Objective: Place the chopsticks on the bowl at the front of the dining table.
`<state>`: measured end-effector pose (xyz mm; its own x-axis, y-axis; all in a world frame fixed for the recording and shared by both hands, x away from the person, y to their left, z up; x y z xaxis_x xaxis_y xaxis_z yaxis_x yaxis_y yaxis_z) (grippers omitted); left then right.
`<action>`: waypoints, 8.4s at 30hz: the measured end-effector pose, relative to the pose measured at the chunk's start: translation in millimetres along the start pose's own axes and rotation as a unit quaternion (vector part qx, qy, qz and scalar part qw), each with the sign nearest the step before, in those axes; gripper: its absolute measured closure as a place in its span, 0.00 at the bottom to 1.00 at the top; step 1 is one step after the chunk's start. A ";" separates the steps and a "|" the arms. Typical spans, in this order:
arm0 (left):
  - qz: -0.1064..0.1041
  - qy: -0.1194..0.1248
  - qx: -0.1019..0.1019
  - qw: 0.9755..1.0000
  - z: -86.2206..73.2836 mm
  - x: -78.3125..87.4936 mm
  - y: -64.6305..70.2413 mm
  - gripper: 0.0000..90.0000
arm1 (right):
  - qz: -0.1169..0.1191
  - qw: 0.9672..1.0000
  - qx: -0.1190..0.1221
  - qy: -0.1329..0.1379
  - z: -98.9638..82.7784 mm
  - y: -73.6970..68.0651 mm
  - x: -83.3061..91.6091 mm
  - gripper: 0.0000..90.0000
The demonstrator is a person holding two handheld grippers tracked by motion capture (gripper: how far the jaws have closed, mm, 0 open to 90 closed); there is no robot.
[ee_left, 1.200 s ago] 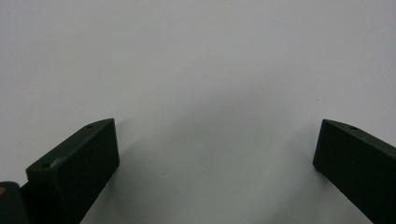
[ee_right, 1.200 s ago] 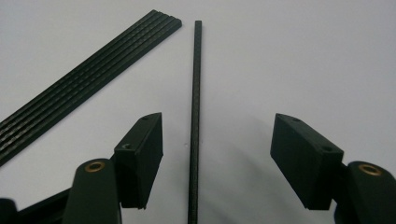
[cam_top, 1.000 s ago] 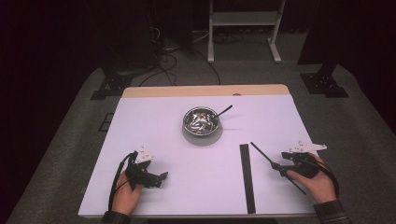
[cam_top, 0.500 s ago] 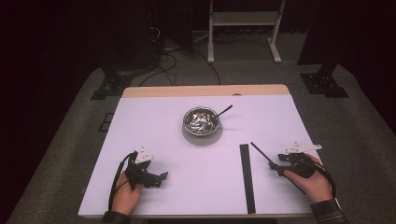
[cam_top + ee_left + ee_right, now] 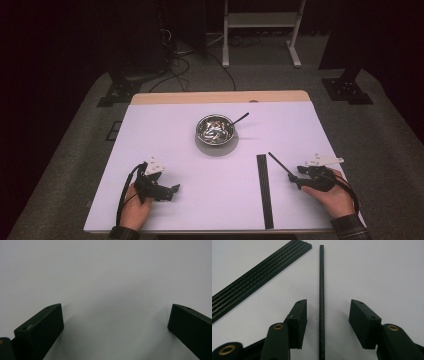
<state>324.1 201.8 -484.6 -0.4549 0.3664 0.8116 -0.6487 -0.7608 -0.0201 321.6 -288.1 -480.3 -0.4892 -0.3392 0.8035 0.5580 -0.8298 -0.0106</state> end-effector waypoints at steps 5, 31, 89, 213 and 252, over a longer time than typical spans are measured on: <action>0.000 0.000 0.000 1.000 0.0 0.0 0.0 0.00 | -0.005 1.000 0.005 0.005 -1.1 -1.6 0.7 0.56; 0.000 0.000 0.000 1.000 0.0 0.0 0.0 0.00 | 0.022 1.000 0.011 0.007 0.2 -6.0 1.4 0.95; 0.000 0.000 0.001 1.000 0.1 -0.1 0.1 0.00 | 0.055 0.997 0.014 0.055 51.5 -11.0 9.7 0.95; 0.000 0.001 0.000 1.000 0.0 -0.3 -0.1 0.00 | 0.098 0.992 0.052 0.061 237.9 -68.7 -78.6 0.95; 0.001 0.001 0.000 1.000 0.0 -0.3 -0.2 0.00 | 0.087 0.995 0.051 0.027 255.8 -62.6 -126.4 0.93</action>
<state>324.4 201.8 -484.8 -0.4574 0.3670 0.8100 -0.6482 -0.7612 -0.0211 520.0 -79.9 -429.0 -0.4138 -0.4991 0.7614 0.7010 -0.7082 -0.0833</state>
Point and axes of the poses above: each handheld gripper's, and its own axes: x roughly backward along the jaws, z roughly out of its top, y roughly to its right, the point moved 3 cm from there along -x, roughly forward along the jaws, and after that the axes turned 10 degrees about -y, right-handed, at the moved point
